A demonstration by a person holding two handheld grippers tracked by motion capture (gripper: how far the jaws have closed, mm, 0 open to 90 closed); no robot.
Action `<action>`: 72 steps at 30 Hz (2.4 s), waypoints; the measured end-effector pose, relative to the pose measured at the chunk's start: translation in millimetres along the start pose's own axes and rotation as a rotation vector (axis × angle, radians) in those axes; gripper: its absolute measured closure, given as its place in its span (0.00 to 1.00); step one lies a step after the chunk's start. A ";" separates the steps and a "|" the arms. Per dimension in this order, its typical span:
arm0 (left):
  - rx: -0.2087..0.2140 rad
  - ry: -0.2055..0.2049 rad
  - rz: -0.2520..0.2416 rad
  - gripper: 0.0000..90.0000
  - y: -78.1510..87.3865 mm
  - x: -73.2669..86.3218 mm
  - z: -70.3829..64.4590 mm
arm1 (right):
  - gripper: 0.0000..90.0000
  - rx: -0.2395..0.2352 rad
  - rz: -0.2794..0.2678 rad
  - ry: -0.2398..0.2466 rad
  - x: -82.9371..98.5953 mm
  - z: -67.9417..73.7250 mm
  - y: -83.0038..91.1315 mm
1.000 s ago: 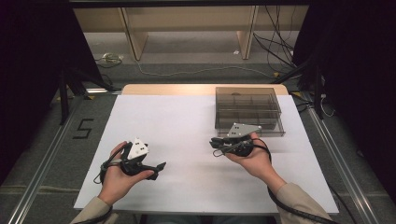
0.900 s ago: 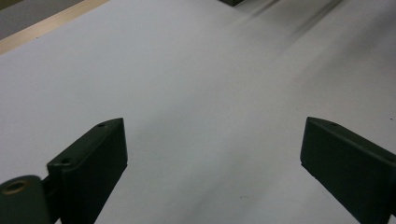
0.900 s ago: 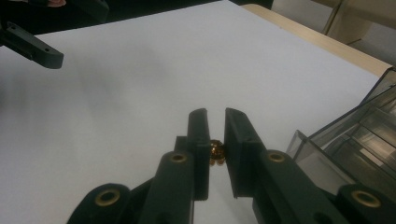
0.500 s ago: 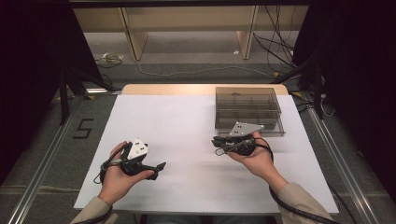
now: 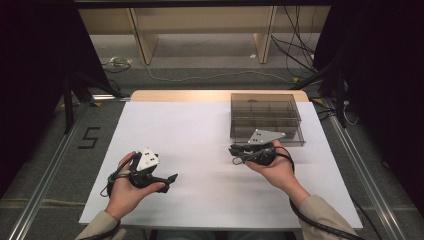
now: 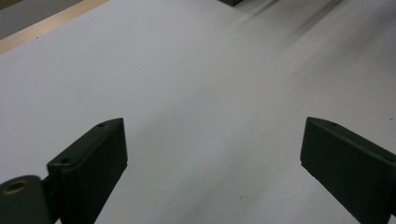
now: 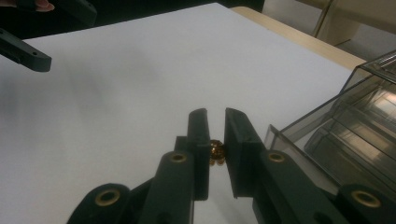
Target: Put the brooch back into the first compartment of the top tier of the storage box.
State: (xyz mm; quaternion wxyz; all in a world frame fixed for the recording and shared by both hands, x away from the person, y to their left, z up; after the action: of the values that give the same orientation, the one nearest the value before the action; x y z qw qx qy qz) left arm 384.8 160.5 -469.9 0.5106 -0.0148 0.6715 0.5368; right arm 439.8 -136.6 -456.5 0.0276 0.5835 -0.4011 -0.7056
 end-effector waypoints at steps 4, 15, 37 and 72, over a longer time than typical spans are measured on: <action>0.000 0.003 -0.002 0.08 0.0 -0.3 -0.1 | 0.91 0.005 0.000 -0.002 0.1 -1.8 1.4; -0.001 0.002 -0.001 0.08 -0.3 -0.1 -0.1 | 0.91 0.008 -0.007 -0.007 -1.2 -4.0 3.4; 0.001 0.000 0.000 0.08 -0.7 -0.2 -0.4 | 0.91 0.018 -0.018 -0.014 -3.5 -6.3 5.3; 0.001 0.000 0.000 0.08 -0.8 -0.3 -0.5 | 0.91 0.054 -0.040 -0.032 -6.5 -12.5 10.9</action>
State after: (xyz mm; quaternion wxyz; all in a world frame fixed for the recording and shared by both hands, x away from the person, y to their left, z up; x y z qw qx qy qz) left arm 385.0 159.7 -470.3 0.5107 -0.0146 0.6717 0.5364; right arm 447.8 -147.3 -444.7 -0.0086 0.5809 -0.4083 -0.7041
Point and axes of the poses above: each handheld gripper's, and its own axes: y roughly backward along the jaws, x roughly out of its underside, z roughly to its left, the point moved 5 cm from there along -y, roughly forward along the jaws, and after that the axes turned 8 degrees about z, right-handed, at the moved point
